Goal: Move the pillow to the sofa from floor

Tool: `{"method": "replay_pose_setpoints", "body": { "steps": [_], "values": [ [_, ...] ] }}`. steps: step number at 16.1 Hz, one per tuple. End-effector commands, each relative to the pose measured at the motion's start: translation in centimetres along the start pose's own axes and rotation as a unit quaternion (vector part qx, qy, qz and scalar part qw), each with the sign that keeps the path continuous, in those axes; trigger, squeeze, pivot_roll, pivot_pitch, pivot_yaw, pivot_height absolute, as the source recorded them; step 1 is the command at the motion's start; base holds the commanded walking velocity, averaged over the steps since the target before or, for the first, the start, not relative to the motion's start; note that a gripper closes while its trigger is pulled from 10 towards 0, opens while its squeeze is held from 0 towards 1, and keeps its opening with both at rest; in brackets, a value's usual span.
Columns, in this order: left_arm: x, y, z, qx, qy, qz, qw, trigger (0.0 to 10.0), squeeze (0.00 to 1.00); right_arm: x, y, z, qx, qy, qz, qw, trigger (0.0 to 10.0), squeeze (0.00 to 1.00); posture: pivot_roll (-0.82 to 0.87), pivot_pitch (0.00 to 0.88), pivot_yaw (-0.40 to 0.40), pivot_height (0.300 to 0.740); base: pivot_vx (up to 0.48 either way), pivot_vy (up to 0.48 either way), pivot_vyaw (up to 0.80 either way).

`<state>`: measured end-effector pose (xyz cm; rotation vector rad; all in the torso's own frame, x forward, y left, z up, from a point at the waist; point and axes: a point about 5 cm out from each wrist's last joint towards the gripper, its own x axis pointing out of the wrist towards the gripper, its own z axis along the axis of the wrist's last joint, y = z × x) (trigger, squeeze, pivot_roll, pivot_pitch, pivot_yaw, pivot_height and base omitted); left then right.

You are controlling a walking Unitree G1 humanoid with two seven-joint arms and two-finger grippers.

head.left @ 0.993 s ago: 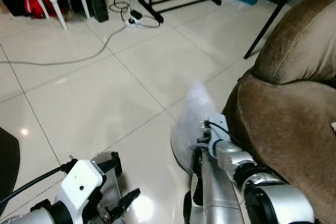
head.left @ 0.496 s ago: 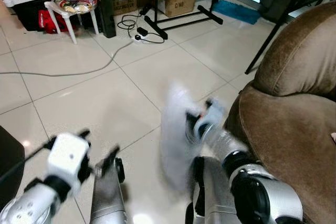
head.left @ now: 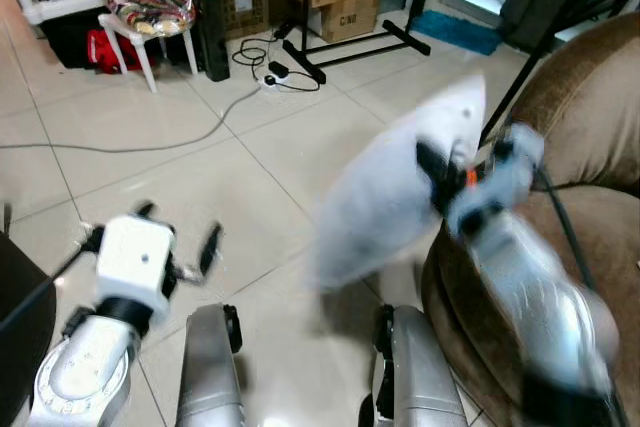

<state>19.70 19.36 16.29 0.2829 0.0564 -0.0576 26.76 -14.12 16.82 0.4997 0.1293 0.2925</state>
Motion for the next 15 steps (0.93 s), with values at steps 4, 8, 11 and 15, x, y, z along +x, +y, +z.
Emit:
{"method": "replay_pose_setpoints", "body": {
  "steps": [4, 8, 11, 15],
  "values": [
    [1.8, -0.7, 0.2, 0.0, -0.011, 0.024, 1.0, 10.0, 0.04, 0.3, 1.5, 0.1, -0.016, -0.003, -0.015, 1.0, 10.0, 0.0, -0.01, 0.0, -0.03, 0.547, 0.0, 0.0, 0.0],
    [2.4, 0.0, -0.5, 0.01, -0.003, 0.051, 0.999, 10.0, 0.05, 0.5, 0.7, -1.7, -0.04, 0.025, -0.031, 0.998, 10.0, 0.0, 0.01, 0.0, -0.032, 0.577, 0.0, 0.0, 0.0],
    [2.7, 0.3, -0.5, 0.029, -0.008, 0.045, 0.999, 10.0, 0.04, 1.2, 0.8, -1.7, -0.043, 0.024, -0.035, 0.998, 10.0, 0.0, 0.03, 0.0, -0.034, 0.607, 0.0, 0.0, 0.0],
    [3.8, 0.9, -0.2, 0.028, -0.023, 0.058, 0.998, 10.0, 0.05, 2.4, 0.8, -1.1, -0.045, 0.005, -0.027, 0.999, 10.0, 0.0, 0.01, 0.0, -0.02, 0.647, 0.0, 0.0, 0.0]
  ]
}}
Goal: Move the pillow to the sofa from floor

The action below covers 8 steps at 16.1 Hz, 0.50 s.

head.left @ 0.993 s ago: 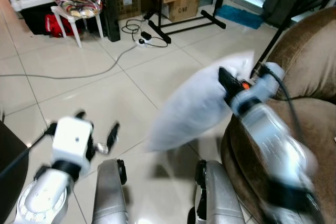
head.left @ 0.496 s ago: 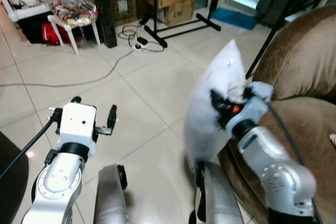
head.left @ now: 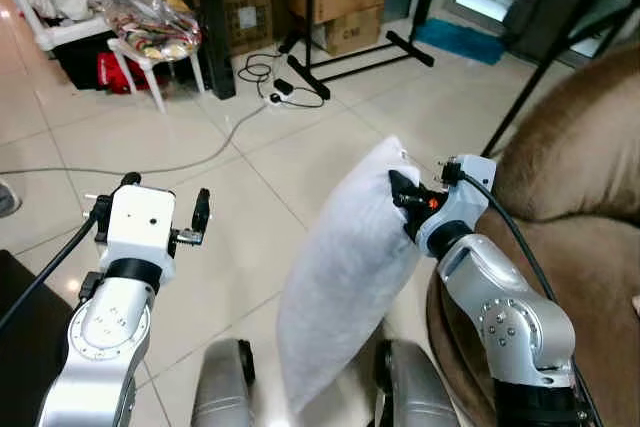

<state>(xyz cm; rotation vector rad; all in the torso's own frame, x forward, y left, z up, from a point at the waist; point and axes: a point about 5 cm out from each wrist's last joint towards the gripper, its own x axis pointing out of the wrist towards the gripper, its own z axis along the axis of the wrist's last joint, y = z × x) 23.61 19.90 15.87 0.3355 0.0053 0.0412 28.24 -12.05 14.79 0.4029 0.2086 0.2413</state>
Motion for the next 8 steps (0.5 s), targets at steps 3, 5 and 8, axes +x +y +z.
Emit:
{"method": "replay_pose_setpoints", "body": {
  "steps": [3, 5, 8],
  "values": [
    [1.1, 0.2, 0.4, 0.003, -0.017, 0.001, 1.0, 10.0, 0.05, 0.6, -0.1, 1.8, -0.041, -0.053, -0.013, 0.998, 10.0, 0.0, -0.01, 0.0, -0.001, 0.677, 0.0, 0.0, 0.0],
    [1.5, 0.0, 0.3, 0.004, -0.017, -0.003, 1.0, 10.0, 0.04, 0.5, -0.7, 1.8, -0.04, -0.057, -0.032, 0.997, 10.0, 0.0, -0.05, 0.0, 0.016, 0.697, 0.0, 0.0, 0.0],
    [2.1, -0.1, 0.1, 0.03, -0.02, -0.019, 0.999, 10.0, 0.04, 0.3, -2.0, 1.6, -0.045, -0.049, -0.066, 0.996, 10.0, 0.0, -0.05, 0.0, 0.014, 0.727, 0.0, 0.0, 0.0]
  ]
}}
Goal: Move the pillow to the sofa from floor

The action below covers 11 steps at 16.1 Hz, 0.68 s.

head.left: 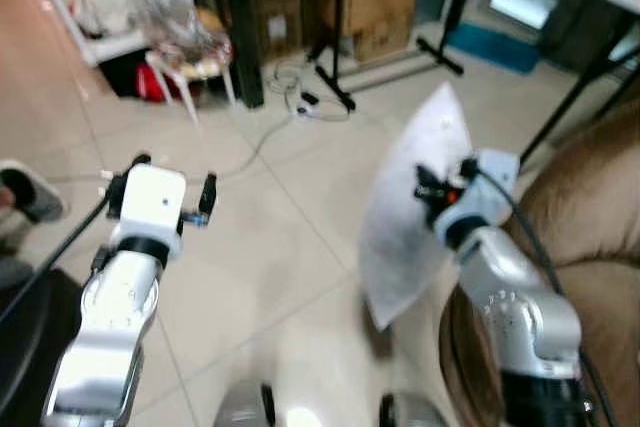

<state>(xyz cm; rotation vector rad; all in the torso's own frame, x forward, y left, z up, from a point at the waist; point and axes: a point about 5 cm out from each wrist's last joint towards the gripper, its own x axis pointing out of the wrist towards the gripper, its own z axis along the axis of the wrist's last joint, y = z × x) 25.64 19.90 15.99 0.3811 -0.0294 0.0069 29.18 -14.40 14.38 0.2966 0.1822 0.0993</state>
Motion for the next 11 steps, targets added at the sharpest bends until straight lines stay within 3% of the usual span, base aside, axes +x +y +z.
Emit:
{"method": "replay_pose_setpoints", "body": {
  "steps": [1, 7, 11],
  "values": [
    [-0.1, 0.2, 0.0, 0.007, -0.001, -0.003, 1.0, 10.0, 0.04, 0.2, -0.1, 0.4, -0.012, -0.014, -0.003, 1.0, 10.0, 0.0, -0.04, 0.0, 0.007, 0.74, 0.0, 0.0, 0.0],
    [-0.9, 1.1, -1.2, 0.011, 0.01, 0.004, 1.0, 10.0, 0.05, -0.3, -0.5, -0.5, -0.011, -0.015, -0.004, 1.0, 10.0, 0.0, -0.04, 0.0, 0.01, 0.74, 0.0, 0.0, 0.0],
    [-0.5, 1.0, -1.2, 0.011, 0.008, 0.004, 1.0, 10.0, 0.04, -0.3, -0.7, -0.6, -0.017, -0.021, -0.005, 1.0, 10.0, 0.0, -0.05, 0.0, 0.013, 0.74, 0.0, 0.0, 0.0]
  ]
}}
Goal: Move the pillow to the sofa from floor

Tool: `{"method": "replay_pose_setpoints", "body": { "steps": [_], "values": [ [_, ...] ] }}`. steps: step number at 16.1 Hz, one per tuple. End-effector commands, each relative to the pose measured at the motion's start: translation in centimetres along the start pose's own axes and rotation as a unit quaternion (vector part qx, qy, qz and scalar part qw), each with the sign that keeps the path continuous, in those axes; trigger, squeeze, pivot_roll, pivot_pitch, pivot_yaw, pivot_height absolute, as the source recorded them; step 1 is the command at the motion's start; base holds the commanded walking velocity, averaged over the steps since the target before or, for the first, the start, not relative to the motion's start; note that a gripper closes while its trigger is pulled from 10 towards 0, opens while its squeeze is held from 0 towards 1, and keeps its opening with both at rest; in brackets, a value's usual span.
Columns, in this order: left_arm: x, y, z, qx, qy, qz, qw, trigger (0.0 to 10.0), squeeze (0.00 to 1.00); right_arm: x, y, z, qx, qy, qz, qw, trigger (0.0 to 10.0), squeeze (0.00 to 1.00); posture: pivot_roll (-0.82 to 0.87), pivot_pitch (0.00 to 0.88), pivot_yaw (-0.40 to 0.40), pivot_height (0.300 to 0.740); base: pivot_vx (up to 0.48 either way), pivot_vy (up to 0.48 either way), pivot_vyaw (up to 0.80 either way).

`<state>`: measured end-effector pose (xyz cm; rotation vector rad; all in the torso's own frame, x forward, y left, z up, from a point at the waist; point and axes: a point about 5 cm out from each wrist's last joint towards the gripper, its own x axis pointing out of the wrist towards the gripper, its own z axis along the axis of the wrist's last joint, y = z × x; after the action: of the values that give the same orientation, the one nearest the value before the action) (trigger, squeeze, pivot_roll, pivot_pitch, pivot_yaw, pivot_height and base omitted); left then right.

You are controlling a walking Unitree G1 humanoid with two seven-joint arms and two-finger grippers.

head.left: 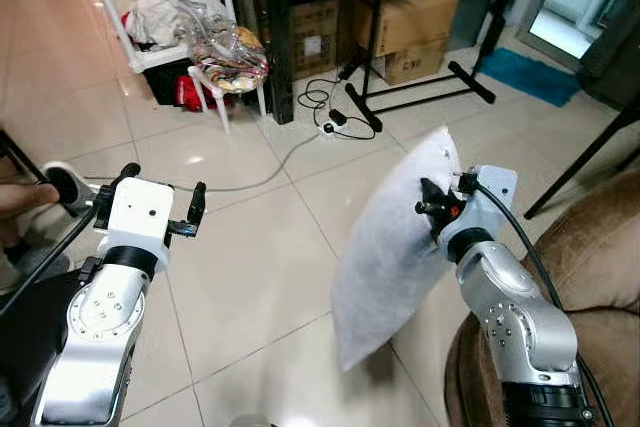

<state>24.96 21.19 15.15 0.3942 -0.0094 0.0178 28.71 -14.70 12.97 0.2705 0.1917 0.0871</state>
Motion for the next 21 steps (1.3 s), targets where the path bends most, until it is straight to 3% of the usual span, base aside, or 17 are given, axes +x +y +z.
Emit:
{"method": "replay_pose_setpoints", "body": {
  "steps": [1, 9, 21],
  "values": [
    [0.2, -0.1, 0.1, 0.004, -0.004, -0.001, 1.0, 10.0, 0.04, 0.1, 0.1, 0.7, -0.005, -0.018, 0.005, 1.0, 10.0, 0.0, -0.05, 0.0, 0.013, 0.74, 0.0, 0.0, 0.0],
    [0.2, -0.5, 0.5, -0.022, -0.015, 0.009, 1.0, 10.0, 0.02, 0.2, 0.2, 1.7, 0.014, -0.046, 0.008, 0.999, 10.0, 0.0, -0.04, 0.0, 0.007, 0.74, 0.0, 0.0, -0.78],
    [0.2, -1.0, 0.6, -0.008, -0.024, -0.001, 1.0, 10.0, 0.03, 0.1, 0.4, 1.8, 0.009, -0.05, 0.023, 0.998, 10.0, 0.0, -0.03, 0.0, -0.001, 0.74, 0.0, 0.0, -0.79]
  ]
}}
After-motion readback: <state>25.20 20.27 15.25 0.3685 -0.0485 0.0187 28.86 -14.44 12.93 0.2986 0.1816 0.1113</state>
